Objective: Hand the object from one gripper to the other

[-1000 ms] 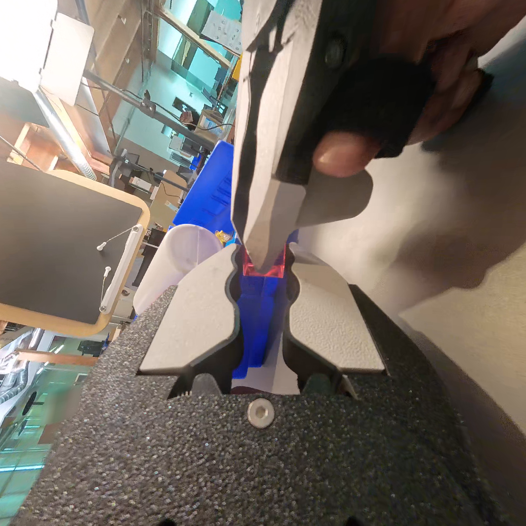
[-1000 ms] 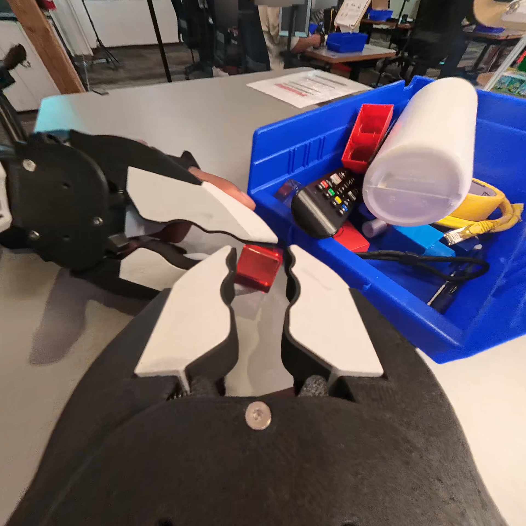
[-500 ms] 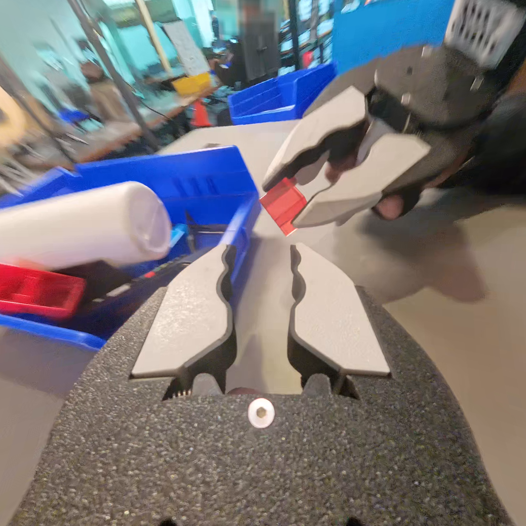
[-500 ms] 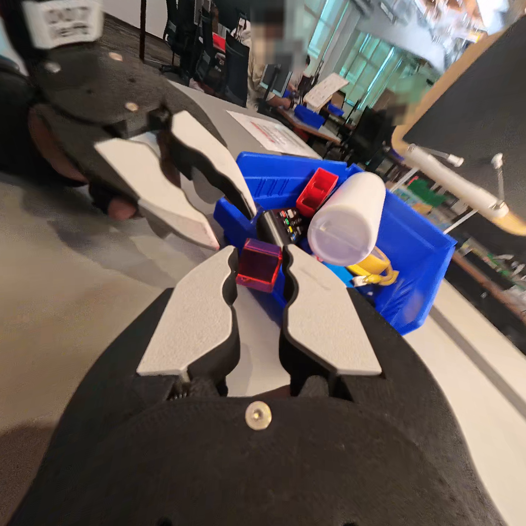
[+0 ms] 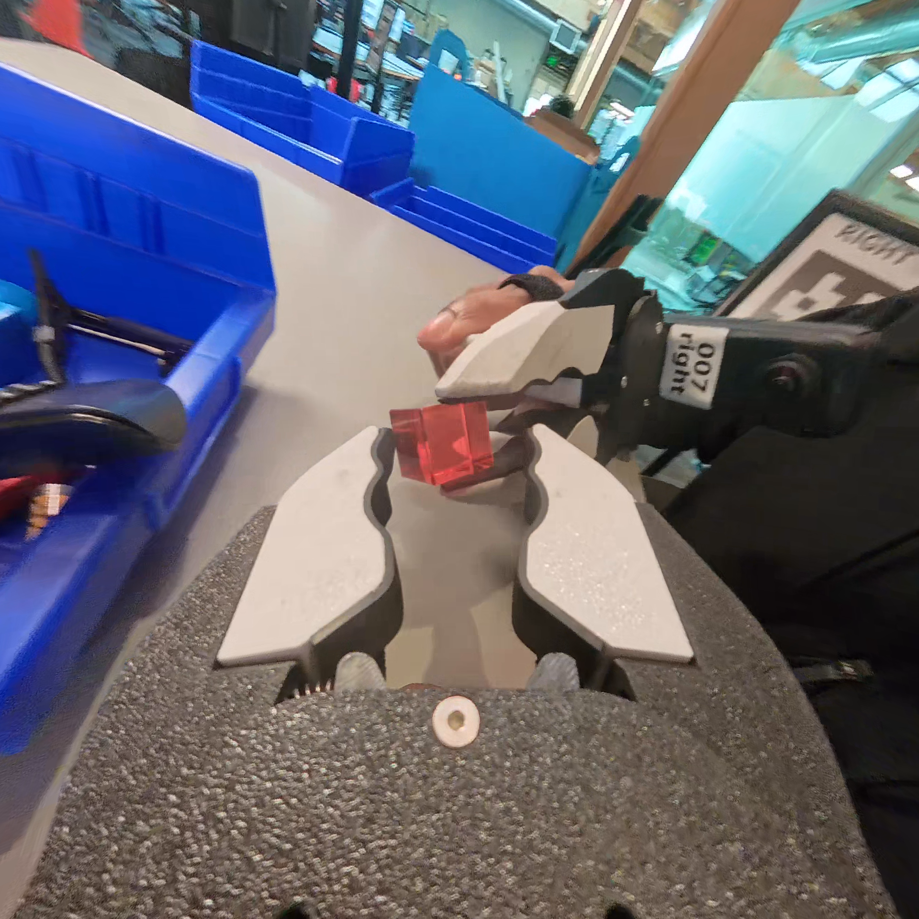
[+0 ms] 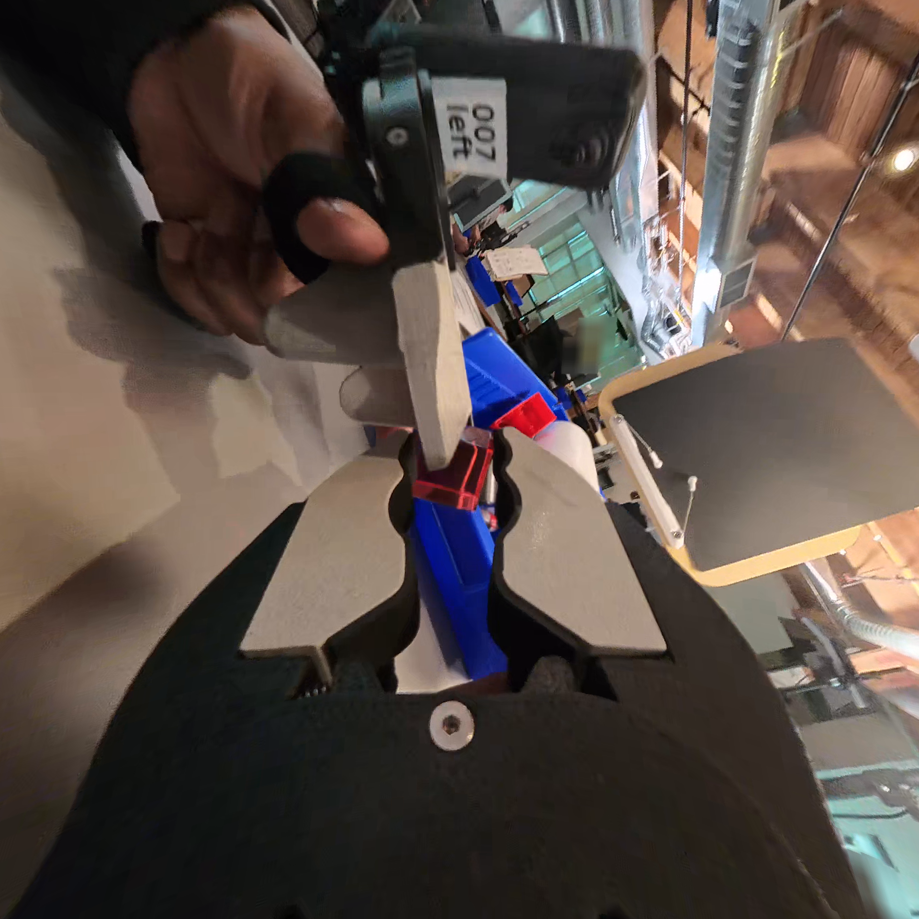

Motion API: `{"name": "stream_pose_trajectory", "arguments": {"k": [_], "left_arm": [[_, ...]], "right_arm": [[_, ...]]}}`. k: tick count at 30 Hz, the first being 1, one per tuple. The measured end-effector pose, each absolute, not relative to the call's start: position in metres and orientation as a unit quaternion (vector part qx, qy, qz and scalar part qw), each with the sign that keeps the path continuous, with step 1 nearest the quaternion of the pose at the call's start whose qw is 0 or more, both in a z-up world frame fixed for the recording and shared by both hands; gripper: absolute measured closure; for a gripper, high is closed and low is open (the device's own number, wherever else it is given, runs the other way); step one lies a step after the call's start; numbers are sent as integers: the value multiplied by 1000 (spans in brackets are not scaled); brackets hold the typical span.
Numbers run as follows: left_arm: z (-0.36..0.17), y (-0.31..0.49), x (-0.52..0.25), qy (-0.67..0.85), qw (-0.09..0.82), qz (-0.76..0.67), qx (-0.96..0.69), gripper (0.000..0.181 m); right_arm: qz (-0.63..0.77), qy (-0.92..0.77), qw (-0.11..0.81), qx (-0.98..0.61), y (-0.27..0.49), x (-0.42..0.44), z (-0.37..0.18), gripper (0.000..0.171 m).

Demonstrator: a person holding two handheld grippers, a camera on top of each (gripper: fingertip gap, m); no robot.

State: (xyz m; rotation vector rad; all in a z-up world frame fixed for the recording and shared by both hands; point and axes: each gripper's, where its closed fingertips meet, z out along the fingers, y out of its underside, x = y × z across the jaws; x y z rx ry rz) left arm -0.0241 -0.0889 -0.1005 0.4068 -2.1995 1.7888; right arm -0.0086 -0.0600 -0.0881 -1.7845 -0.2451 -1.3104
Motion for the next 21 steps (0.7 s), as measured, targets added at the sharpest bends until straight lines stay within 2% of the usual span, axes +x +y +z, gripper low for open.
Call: {"name": "stream_pose_trajectory", "arguments": {"k": [8,12,14,17,21], "left_arm": [[-90,-87,-48,-706,323,612,150,132],[-85,-85,-62,-696,356,612,117,149],[-85,-86,-58,-703,319,626,109,150],[-88,-86,-43,-732,210,641,97,150],[-92,-81,-23,-779,-41,625,23,150]], "right_arm": [[-535,-160,491,-669,-52,-37,-72,143],[-532,-181,498,-660,-49,-44,-72,143],[-537,-176,498,-658,-50,-42,-71,143],[-537,-154,488,-670,-53,-33,-74,144],[-467,-115,514,-710,-55,-28,-82,134]]}}
